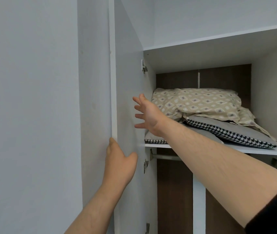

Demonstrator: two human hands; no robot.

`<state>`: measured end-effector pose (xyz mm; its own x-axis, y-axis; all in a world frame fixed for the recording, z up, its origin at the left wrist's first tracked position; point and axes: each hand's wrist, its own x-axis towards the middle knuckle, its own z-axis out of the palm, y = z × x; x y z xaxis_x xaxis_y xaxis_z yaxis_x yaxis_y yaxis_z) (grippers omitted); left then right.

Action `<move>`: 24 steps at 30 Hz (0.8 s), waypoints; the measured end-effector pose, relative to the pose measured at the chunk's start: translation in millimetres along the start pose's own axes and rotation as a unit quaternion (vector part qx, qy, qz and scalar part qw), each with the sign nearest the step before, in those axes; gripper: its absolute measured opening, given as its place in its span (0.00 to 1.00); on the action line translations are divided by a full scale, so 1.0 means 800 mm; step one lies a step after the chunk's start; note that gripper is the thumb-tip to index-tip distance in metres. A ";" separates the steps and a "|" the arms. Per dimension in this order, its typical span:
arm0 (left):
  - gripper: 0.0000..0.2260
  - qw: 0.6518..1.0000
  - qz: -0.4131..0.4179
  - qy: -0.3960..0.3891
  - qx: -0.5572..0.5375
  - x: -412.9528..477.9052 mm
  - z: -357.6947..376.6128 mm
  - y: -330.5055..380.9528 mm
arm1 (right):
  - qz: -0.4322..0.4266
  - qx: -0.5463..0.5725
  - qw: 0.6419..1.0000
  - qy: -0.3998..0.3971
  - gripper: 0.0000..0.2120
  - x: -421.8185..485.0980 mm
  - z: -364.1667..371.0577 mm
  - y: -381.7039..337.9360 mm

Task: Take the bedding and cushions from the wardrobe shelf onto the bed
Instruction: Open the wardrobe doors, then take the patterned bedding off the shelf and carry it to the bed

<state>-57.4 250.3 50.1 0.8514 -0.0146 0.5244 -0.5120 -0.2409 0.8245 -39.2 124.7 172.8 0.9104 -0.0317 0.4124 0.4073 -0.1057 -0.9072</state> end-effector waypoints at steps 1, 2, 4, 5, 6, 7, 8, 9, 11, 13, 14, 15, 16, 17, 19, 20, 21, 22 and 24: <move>0.34 1.000 0.003 0.017 0.018 -0.001 0.004 -0.001 | 0.001 -0.002 1.000 0.008 0.29 -0.002 -0.012 0.003; 0.36 0.999 0.006 0.030 0.032 -0.001 0.011 -0.002 | 0.002 -0.002 1.000 0.019 0.29 -0.004 -0.027 0.006; 0.39 0.997 0.011 0.060 0.047 -0.005 0.020 -0.005 | 0.006 0.002 0.999 0.042 0.28 -0.008 -0.059 0.011; 0.39 0.995 0.018 0.081 0.055 -0.007 0.024 -0.005 | 0.010 0.005 0.999 0.052 0.28 -0.011 -0.076 0.012; 0.39 0.992 0.034 0.105 0.067 -0.009 0.029 -0.004 | 0.012 0.007 0.998 0.063 0.28 -0.015 -0.092 0.014; 0.39 0.986 0.065 0.132 0.084 -0.011 0.036 0.000 | 0.012 0.007 0.997 0.074 0.28 -0.018 -0.111 0.015; 0.38 0.978 0.106 0.150 0.096 -0.011 0.046 0.007 | 0.010 0.004 0.996 0.085 0.27 -0.022 -0.130 0.015; 0.37 0.972 0.147 0.151 0.100 -0.009 0.057 0.015 | 0.007 0.001 0.995 0.096 0.27 -0.026 -0.148 0.016; 0.33 0.971 0.199 0.106 0.079 0.002 0.084 0.039 | 0.002 -0.002 0.992 0.123 0.27 -0.035 -0.184 0.017; 0.30 0.977 0.202 0.056 0.047 0.021 0.113 0.063 | -0.004 -0.007 0.988 0.152 0.27 -0.043 -0.222 0.014; 0.29 0.978 0.198 0.047 0.036 0.032 0.130 0.076 | -0.008 -0.015 0.986 0.167 0.26 -0.049 -0.244 0.012; 0.28 0.980 0.193 0.043 0.028 0.041 0.147 0.088 | -0.012 -0.026 0.983 0.181 0.26 -0.055 -0.266 0.011; 0.27 0.981 0.190 0.037 0.024 0.049 0.162 0.098 | -0.016 -0.040 0.980 0.194 0.24 -0.060 -0.286 0.009; 0.26 0.981 0.190 0.030 0.022 0.055 0.181 0.110 | -0.019 -0.056 0.977 0.206 0.23 -0.067 -0.308 0.008; 0.26 0.980 0.195 0.018 0.027 0.064 0.214 0.127 | -0.025 -0.082 0.971 0.222 0.20 -0.079 -0.348 0.005; 0.26 0.980 0.198 0.014 0.028 0.067 0.229 0.133 | -0.027 -0.096 0.969 0.227 0.19 -0.085 -0.366 0.004; 0.26 0.979 0.200 0.011 0.028 0.070 0.244 0.140 | -0.029 -0.109 0.967 0.228 0.18 -0.090 -0.383 0.003; 0.26 0.980 0.199 0.009 0.027 0.074 0.258 0.144 | -0.028 -0.123 0.965 0.229 0.18 -0.096 -0.399 0.004; 0.25 0.981 0.194 0.002 0.024 0.079 0.289 0.150 | -0.016 -0.155 0.959 0.238 0.21 -0.104 -0.431 0.008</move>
<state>-38.4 -4.0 133.4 0.5928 -0.1114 0.7976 -0.7915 -0.2635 0.5514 -137.4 -215.9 161.5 0.7310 -0.4665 0.4980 0.3261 -0.4022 -0.8555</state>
